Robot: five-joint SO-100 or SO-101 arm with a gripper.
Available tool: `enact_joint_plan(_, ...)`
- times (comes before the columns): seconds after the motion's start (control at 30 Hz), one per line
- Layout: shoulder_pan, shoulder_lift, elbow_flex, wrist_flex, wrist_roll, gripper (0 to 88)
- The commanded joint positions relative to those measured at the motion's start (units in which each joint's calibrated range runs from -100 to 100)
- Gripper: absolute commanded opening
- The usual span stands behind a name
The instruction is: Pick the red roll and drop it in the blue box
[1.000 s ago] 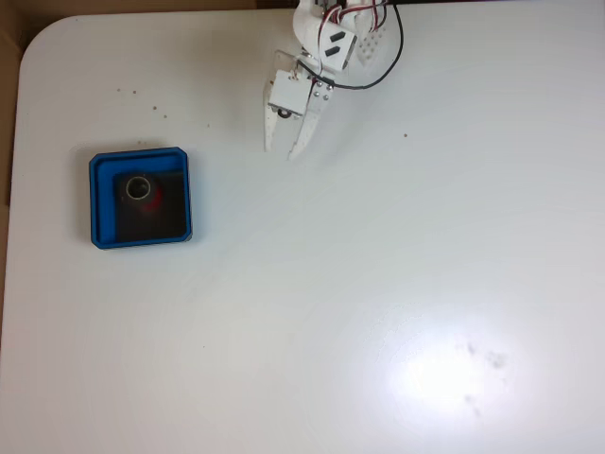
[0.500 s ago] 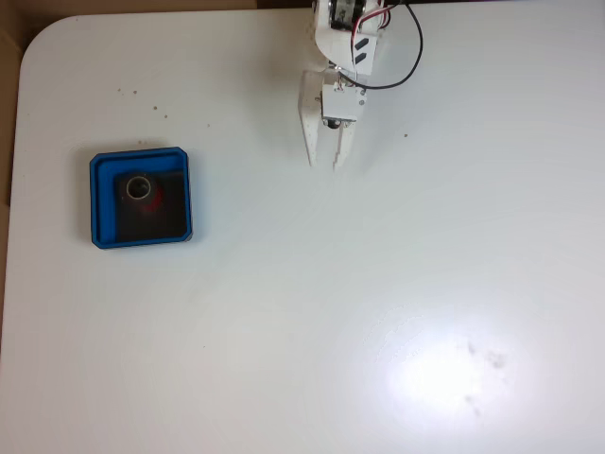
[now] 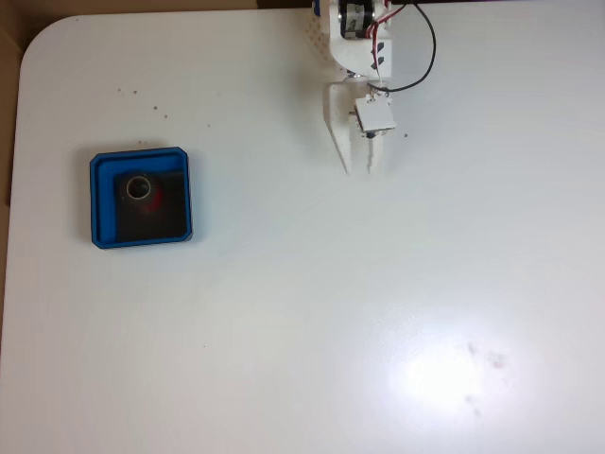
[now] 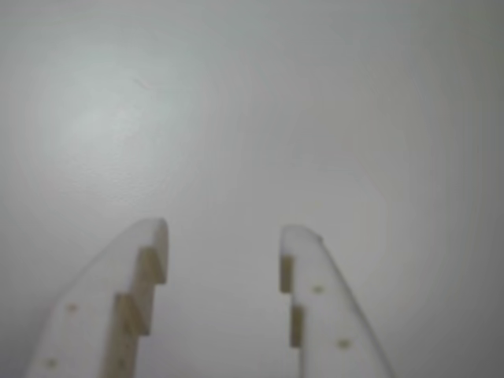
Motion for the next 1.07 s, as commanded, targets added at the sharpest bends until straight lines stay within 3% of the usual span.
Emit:
enact_joint_plan(0.0, -1.09, -0.52, 0.90, -1.46, -0.21, 13.0)
enact_joint_plan(1.03, -1.09, 0.23, 0.72, -0.72, -1.70, 13.2)
